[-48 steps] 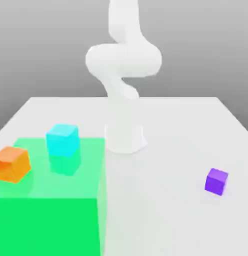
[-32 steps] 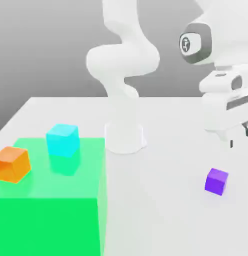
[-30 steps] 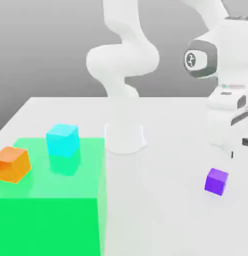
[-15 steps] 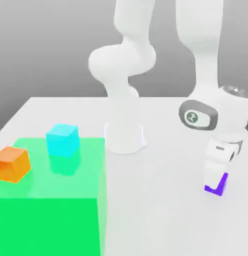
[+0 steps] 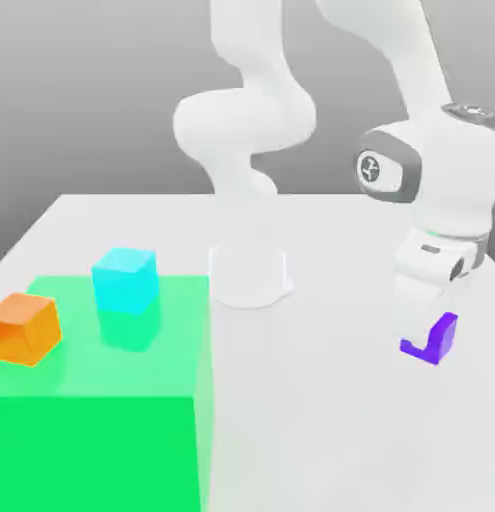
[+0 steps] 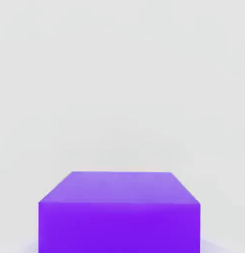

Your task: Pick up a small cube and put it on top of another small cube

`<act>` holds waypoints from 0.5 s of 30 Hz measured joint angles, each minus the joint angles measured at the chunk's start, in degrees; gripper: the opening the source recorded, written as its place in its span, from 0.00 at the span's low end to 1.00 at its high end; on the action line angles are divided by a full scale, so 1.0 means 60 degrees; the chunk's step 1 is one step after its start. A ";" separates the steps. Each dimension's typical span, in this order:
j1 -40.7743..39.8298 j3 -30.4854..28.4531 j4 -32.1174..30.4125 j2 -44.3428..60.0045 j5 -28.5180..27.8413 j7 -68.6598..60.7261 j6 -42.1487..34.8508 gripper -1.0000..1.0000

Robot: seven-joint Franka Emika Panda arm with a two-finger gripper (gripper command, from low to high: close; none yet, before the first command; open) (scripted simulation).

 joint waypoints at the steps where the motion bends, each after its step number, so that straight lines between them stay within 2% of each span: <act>1: -0.0202 -0.0240 0.0167 -0.0250 -0.0019 -0.0252 -0.0411 0.00; 13: -0.3350 -0.3427 0.2162 -0.3161 -0.0997 -0.2737 -0.5278 0.00; 15: -0.3706 -0.3789 0.2146 -0.3337 -0.1144 -0.2980 -0.5436 0.00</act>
